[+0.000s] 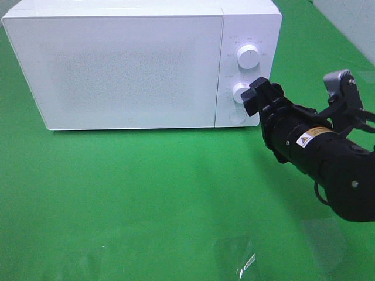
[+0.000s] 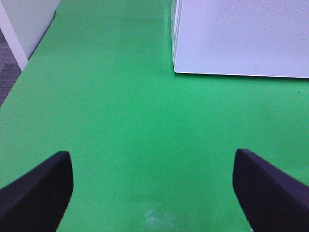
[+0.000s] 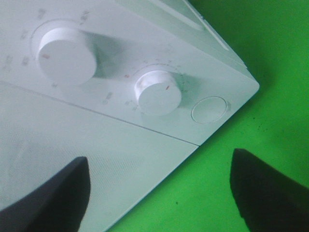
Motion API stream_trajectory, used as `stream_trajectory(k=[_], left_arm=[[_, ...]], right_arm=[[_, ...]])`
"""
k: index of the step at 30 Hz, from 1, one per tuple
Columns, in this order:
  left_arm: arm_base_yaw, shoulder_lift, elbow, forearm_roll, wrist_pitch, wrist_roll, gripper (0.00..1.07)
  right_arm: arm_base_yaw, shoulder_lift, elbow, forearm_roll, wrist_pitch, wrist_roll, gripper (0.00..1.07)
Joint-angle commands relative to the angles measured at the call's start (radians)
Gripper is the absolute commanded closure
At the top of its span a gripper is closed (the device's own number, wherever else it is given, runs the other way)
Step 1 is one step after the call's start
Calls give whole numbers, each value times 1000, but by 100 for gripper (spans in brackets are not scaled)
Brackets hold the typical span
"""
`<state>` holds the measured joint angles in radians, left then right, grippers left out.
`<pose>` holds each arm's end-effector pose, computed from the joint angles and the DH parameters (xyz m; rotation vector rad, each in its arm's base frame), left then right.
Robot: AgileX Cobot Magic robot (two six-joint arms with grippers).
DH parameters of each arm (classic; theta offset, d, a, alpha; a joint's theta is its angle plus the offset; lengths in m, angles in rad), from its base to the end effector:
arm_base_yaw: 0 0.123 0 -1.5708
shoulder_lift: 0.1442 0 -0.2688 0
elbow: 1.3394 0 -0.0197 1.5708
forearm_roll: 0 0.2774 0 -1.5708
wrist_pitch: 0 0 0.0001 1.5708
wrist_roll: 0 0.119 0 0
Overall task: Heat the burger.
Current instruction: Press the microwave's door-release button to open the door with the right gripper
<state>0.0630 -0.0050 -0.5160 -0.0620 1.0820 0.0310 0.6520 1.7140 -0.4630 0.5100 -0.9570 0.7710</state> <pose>0.0562 -0.0030 0.2807 -0.0283 2.0429 -0.0154 0.2746 0.1499 0.1044 0.6921 1.7734 0.8353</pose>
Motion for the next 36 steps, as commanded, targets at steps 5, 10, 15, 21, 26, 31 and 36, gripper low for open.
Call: stream_trajectory(k=[5,10,15,21,26,31,36], left_arm=[[1,-16,0,-8,-10,2,25],[1,-16,0,-8,-10,2,25],[1,-16,0,-8,-10,2,25],[1,-16,0,-8,-10,2,25],[1,-16,0,-8,-10,2,25],[1,-16,0,-8,-10,2,25],[1,-16,0,-8,-10,2,25]], right_arm=[[0,-195,1,-13,331,-493,33],[-28,-283,0,-83,501,-621,33],[-95,-360,-18,-243,664,-639,33],[-143,-534,-91,-490,1042,-635,33],[-137,-625,-116,-510,1256,-640,33],[-137,-747,-115,-510,1484,-647,33],[-137,-902,-115,-510,1688,-682,33]])
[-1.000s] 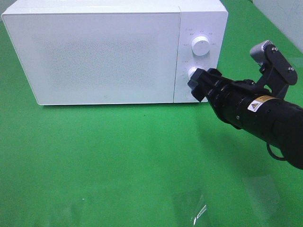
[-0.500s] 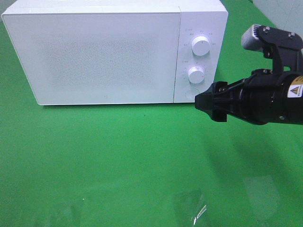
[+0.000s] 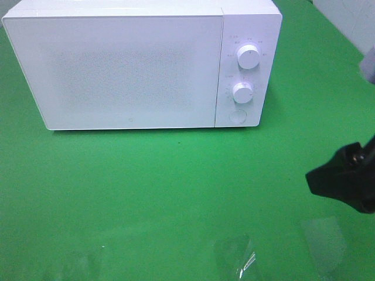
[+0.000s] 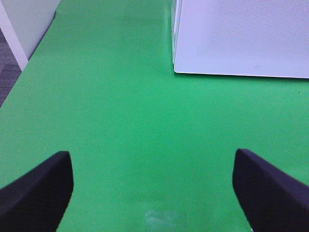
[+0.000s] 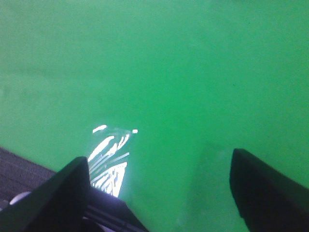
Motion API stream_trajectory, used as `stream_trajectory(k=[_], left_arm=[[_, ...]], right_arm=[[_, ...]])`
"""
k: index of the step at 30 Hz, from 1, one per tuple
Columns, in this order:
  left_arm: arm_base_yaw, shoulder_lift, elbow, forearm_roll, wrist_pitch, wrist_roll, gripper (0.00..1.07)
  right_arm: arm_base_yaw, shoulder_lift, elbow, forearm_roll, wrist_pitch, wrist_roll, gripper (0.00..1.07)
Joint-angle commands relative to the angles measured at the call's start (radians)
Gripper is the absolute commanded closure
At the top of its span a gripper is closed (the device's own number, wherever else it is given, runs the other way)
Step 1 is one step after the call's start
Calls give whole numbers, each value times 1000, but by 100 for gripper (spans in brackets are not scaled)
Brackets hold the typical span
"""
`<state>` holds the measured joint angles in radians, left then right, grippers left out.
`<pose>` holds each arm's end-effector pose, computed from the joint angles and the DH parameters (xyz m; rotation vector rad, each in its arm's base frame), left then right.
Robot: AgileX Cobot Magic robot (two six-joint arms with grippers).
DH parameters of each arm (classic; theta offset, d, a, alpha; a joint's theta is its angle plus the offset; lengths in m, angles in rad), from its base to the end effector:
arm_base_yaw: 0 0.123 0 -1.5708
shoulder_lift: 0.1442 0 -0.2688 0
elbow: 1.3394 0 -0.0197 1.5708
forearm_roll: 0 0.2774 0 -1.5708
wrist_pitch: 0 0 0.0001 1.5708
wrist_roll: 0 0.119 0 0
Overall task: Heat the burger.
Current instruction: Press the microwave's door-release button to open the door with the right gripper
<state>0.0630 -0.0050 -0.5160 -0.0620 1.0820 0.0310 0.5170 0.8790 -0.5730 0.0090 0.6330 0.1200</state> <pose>0.0562 -0.0030 0.2807 -0.0283 2.0429 -0.0154 0.1852 0.1060 0.2219 -0.4758 2.3981 0.2971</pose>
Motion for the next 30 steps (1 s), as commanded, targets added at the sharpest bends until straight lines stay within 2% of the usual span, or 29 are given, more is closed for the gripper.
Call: stream_trajectory(k=[1,7,16,18,20,23,24,27,30], left_arm=[[1,-16,0,-8,-10,2,25],[1,-16,0,-8,-10,2,25],[1,-16,0,-8,-10,2,25],[1,-16,0,-8,-10,2,25],[1,-16,0,-8,-10,2,25],[1,-16,0,-8,-10,2,25],[1,-16,0,-8,-10,2,25],[1,-16,0,-8,-10,2,25],[1,-16,0,-8,-10,2,25]], right_arm=[[-2,-117,-5,-9,152,-45,33],[-2,-263,-4,-9,274,-68,33],[-21,-435,-3,-9,341,-78,33],[-52,-480,3,-9,353,-79,33],[-127,-574,41,-9,350,-101,33],[-158,-618,55,-9,347,-101,33],[-194,-665,69,-9,347,-101,33],[-212,-684,73,-9,343,-101,33],[-277,-770,78,-9,327,-101,33]])
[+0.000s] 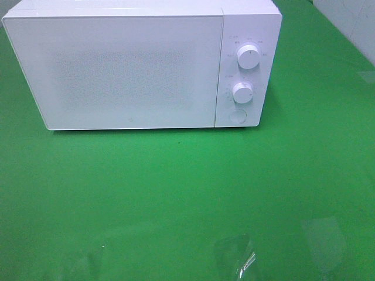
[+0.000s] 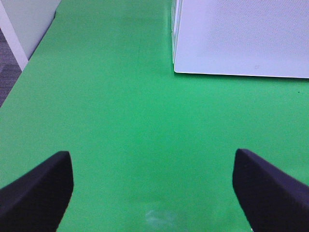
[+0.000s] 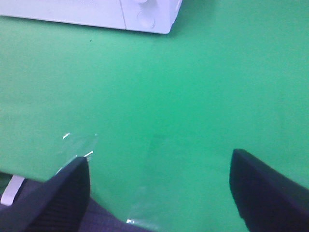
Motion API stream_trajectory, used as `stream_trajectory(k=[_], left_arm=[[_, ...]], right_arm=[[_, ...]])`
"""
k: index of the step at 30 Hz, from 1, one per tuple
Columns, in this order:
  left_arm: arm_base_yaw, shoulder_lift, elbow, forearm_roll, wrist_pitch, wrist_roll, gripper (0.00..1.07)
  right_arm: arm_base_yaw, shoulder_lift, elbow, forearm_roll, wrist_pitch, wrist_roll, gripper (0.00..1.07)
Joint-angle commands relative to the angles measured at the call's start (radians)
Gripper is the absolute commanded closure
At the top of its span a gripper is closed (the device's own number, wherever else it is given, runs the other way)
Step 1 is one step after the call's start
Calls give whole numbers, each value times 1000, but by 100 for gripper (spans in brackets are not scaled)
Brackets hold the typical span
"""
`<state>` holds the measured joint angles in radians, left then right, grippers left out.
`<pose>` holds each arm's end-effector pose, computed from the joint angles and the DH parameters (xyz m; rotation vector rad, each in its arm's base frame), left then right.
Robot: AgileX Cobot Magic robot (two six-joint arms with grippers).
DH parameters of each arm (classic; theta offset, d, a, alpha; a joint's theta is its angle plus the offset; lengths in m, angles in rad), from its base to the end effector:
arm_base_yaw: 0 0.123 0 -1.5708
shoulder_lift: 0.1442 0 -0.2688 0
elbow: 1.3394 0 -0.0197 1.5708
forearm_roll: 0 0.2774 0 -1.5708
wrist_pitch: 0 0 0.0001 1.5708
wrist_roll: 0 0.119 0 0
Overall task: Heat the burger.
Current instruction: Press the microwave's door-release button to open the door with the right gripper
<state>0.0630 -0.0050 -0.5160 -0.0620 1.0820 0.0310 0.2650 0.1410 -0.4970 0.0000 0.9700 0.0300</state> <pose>0.0562 -0.0030 0.2807 -0.0283 2.0429 -0.0154 0.0840 0.0228 0.2755 -0.2465 2.0881 0.1777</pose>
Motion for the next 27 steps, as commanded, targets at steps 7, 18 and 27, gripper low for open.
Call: stream_trajectory(k=[7,18,27], left_arm=[[1,-16,0,-8,-10,2,25],[1,-15,0,-9,-10,2,25],[1,-15,0,-9,-10,2,25]], right_arm=[[-123,-173,3,-19,-14,2,33],[-136,-172,9,-17,-12,2,33],[-136,-172,9,-18,-13,2,33]])
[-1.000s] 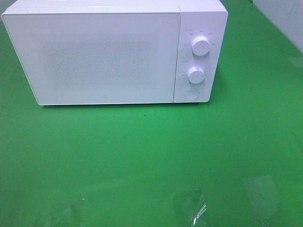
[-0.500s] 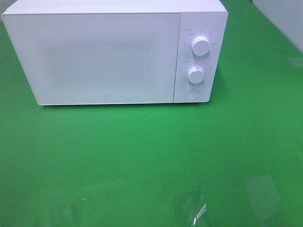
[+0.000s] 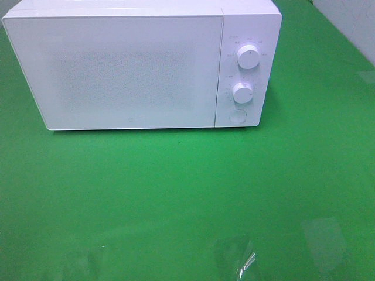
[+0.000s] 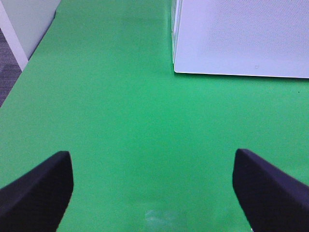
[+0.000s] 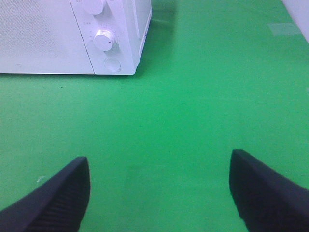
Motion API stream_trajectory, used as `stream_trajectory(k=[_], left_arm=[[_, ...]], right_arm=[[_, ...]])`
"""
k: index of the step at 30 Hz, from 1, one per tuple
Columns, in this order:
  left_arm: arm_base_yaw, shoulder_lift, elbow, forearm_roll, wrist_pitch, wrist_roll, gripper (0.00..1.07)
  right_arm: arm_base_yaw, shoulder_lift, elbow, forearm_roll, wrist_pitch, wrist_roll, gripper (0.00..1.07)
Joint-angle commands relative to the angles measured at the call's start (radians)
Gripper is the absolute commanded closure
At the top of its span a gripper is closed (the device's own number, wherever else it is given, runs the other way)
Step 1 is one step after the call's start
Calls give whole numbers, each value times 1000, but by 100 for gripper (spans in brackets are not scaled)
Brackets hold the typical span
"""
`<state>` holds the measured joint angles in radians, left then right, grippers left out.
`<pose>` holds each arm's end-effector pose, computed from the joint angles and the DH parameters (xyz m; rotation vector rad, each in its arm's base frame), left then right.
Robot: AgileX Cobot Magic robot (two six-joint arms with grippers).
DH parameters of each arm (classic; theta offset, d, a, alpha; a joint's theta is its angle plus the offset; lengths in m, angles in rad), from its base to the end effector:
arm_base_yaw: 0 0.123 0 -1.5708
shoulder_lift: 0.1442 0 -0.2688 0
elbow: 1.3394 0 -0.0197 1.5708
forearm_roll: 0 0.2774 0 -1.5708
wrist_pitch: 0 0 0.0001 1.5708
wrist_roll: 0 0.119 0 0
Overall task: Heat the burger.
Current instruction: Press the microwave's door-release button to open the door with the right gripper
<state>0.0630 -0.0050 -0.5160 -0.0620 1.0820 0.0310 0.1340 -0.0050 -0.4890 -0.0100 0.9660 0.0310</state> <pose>0.0562 -0.0030 0.2807 -0.0283 2.0429 -0.0154 0.0646 0.0077 0.2843 -0.1009 1.9542 0.0969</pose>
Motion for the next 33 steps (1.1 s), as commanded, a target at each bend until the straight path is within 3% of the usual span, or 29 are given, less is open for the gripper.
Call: stream_trajectory(k=[1,33], left_arm=[[1,-15,0,-9,-10,2,25],[1,-15,0,-9,-10,2,25]], right_arm=[[-5,-26,1,-8,-9,1,33],[-3,-7,-20,-7,-36,-3,34]])
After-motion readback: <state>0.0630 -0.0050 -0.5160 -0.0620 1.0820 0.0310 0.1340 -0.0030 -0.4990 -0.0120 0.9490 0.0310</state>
